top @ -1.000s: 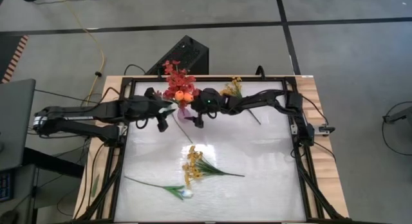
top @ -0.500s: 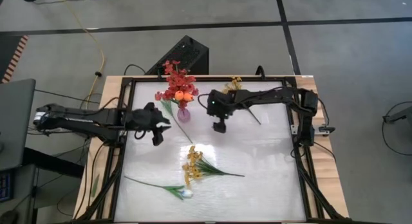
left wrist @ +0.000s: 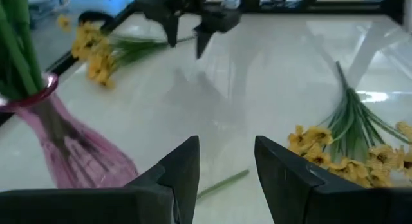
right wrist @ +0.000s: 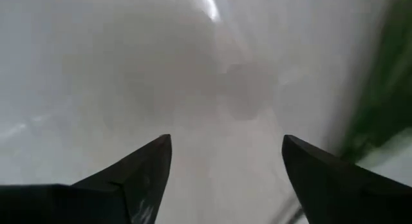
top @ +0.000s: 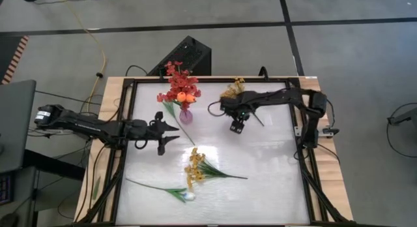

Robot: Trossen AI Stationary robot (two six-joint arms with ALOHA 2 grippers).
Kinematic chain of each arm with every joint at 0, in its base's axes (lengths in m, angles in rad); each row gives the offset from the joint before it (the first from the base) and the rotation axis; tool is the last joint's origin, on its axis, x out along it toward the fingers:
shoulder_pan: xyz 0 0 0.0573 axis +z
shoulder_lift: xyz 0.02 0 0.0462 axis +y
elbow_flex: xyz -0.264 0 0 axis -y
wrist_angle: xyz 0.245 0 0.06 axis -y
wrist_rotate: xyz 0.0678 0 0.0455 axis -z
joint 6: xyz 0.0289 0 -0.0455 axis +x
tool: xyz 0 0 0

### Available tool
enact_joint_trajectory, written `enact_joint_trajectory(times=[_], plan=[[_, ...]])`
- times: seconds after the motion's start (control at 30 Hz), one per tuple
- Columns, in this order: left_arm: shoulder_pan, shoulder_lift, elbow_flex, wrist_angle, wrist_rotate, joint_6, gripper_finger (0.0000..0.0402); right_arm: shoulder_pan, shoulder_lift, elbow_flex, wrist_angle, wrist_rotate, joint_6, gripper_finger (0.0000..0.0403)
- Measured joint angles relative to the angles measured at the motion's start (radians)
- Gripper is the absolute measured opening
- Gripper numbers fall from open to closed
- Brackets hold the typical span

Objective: Sort flowers into vase by color
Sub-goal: Put the top yellow flowers into the transparent vase

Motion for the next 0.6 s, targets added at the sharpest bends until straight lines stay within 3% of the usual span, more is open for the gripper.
enact_joint_trajectory(times=[0.3,0.6], plan=[[0.0,0.0,-0.031,0.059,0.023,0.066,0.0139,-0.198,-0.096,-0.036,0.058,0.011,0.022,0.0302],[0.0,0.0,-0.031,0.069,0.043,0.033,0.0139,-0.31,0.01,-0.036,0.159,-0.062,-0.069,0.0302]])
